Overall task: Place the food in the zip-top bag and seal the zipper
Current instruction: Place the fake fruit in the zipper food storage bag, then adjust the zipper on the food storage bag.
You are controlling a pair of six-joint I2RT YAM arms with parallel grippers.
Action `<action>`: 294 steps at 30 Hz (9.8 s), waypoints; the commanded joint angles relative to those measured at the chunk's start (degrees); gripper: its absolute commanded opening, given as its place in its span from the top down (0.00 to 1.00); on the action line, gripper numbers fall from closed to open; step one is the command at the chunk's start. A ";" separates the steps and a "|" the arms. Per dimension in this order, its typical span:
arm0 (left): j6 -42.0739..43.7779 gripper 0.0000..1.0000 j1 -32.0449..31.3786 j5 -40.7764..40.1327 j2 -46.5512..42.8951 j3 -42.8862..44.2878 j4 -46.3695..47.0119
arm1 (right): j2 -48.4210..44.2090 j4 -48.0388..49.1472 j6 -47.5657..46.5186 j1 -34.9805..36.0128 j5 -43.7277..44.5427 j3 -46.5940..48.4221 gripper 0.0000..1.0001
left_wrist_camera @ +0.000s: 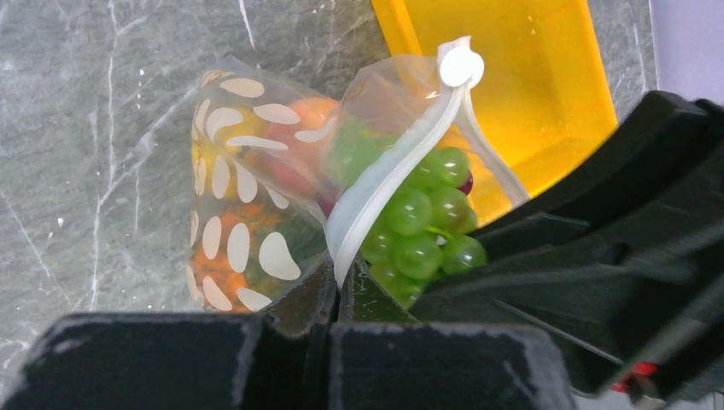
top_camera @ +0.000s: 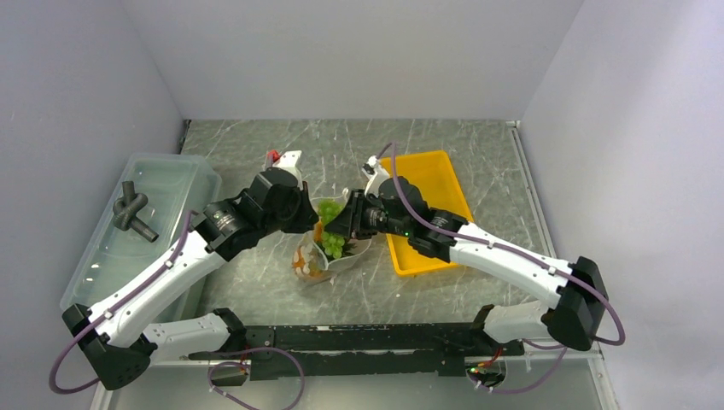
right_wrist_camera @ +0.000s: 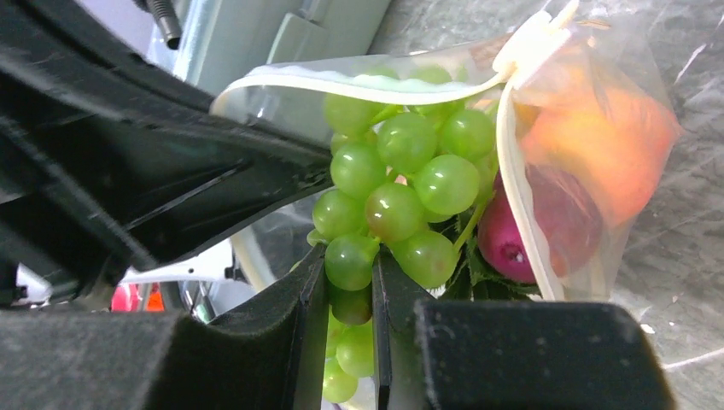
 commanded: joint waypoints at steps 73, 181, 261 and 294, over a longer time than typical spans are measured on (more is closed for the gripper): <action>-10.07 1.00 0.13 -10.81 -9.06 -3.59 3.83 | -13.01 -16.61 -11.23 11.87 11.01 4.13 0.30; -8.16 0.21 0.16 -15.43 -5.91 6.63 -7.04 | -0.62 -34.35 -36.99 17.85 15.78 25.39 1.00; 37.04 0.14 0.33 45.64 -28.05 -5.74 0.02 | -2.38 -53.20 -72.34 -2.89 -34.37 43.87 1.00; 39.36 0.96 0.37 48.97 -20.45 -5.95 0.51 | -1.71 -47.41 -67.23 -2.98 -30.02 47.15 1.00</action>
